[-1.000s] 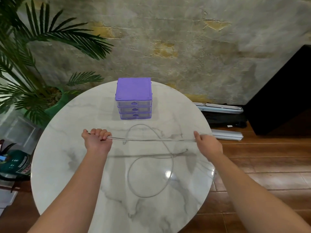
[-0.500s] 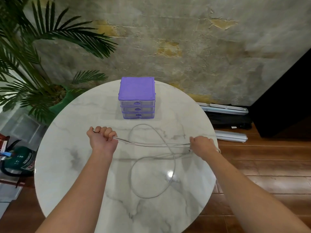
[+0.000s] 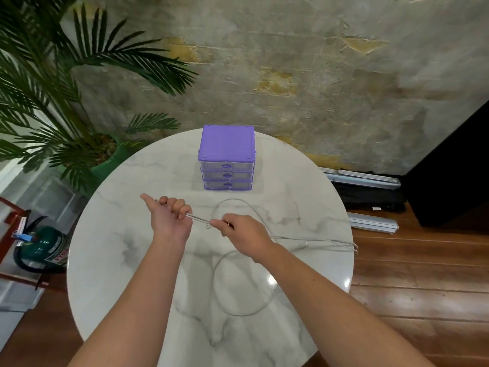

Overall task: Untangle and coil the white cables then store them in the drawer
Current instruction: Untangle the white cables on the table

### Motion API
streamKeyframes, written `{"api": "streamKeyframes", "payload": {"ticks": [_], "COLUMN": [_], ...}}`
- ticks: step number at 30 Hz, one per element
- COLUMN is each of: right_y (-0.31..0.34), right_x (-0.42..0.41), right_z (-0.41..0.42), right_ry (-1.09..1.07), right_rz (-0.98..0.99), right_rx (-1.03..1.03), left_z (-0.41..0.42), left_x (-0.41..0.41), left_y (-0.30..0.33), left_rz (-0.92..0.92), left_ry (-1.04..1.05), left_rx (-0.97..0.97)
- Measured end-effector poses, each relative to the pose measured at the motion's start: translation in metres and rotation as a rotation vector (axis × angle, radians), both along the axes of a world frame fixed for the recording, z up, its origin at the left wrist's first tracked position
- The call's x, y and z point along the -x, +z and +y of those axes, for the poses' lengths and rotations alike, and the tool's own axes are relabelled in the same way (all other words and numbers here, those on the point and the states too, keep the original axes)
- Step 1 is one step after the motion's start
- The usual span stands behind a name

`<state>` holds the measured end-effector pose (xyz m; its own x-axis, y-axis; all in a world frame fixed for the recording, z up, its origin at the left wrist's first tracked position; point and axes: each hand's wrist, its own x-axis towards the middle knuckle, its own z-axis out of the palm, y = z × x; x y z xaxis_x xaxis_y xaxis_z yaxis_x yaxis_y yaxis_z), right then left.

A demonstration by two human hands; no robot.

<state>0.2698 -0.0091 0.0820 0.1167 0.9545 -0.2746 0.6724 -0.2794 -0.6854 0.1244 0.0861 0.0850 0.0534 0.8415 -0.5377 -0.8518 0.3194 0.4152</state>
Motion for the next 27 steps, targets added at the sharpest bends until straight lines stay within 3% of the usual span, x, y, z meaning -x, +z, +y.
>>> {"api": "streamKeyframes", "payload": {"ticks": [5,9,19,27], "right_y": [-0.027,-0.051,-0.068,-0.082], "right_x": [-0.016,-0.034,-0.011,-0.001], "right_z": [-0.012,-0.004,0.089,0.099], "right_ry": [-0.049,-0.032,0.391,0.581], "right_rz": [-0.077,-0.025,-0.554,-0.677], "right_rx": [0.188,0.326,0.115,0.121], "left_z": [-0.01,-0.016,-0.029,-0.032], "left_x": [0.01,0.027,0.046,0.046], "left_y": [-0.015,-0.033,-0.063,-0.061], "left_rz": [0.114,0.174,0.109,0.109], "left_ry": [0.003,0.009,-0.002,-0.048], "left_rx": [0.033,0.071,0.124,0.122]}}
